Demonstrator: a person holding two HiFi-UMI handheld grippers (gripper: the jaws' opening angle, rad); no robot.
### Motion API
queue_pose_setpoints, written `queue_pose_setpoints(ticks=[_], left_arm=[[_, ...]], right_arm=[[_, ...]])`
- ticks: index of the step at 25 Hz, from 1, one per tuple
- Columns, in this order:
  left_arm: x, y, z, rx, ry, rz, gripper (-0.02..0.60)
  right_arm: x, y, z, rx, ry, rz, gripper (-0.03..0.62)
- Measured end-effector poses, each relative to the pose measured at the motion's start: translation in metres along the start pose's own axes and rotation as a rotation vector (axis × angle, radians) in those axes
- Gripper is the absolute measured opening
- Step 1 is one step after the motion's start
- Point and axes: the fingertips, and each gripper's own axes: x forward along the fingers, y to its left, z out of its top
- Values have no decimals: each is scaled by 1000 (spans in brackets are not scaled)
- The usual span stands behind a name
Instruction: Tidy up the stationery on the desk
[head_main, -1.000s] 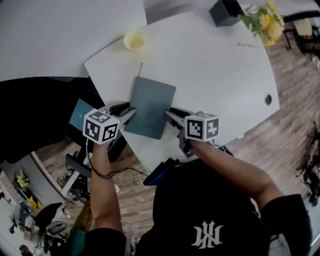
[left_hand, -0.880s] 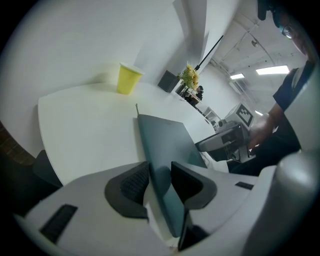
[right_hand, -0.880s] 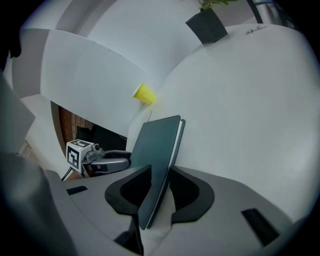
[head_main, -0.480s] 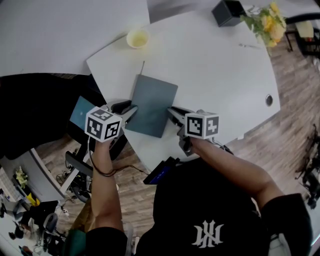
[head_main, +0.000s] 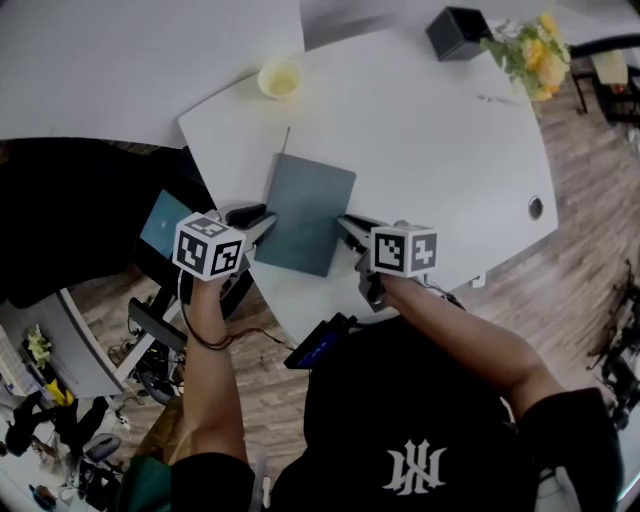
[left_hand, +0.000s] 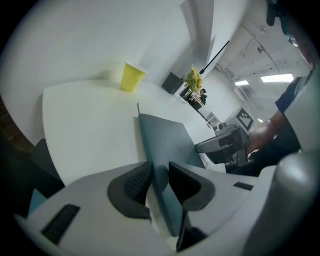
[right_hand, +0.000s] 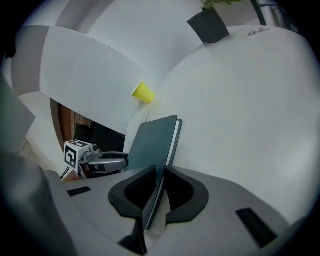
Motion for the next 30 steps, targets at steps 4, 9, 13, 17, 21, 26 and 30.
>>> queue_pose_setpoints(ticks=[4,9,13,17,21,26,30], left_arm=[[6,-10,-3,-9,13,-3,104],[22,-35,-9,-14,38,-6,103],[38,-57,-13,-30,50,-5,100],[59,-84,-14,-50,61,5,100],[85,-113,-7,-70,61,24,100],[121,-151,3,-95,53,19,98],[146,-177,13,-119,27,18,97]], right_arm=[[-8,-8,2,-5,9,3,71],[-25,-30,8,-21,27,24,67],[-41,-49,17,-68,53,38,66],[-59,-70,22,-133,105,56,66],[-83,-98,30,-194,166,67,66],[-114,-135,44,-289,237,73,66],[-133,-158,60,-357,274,101,66]])
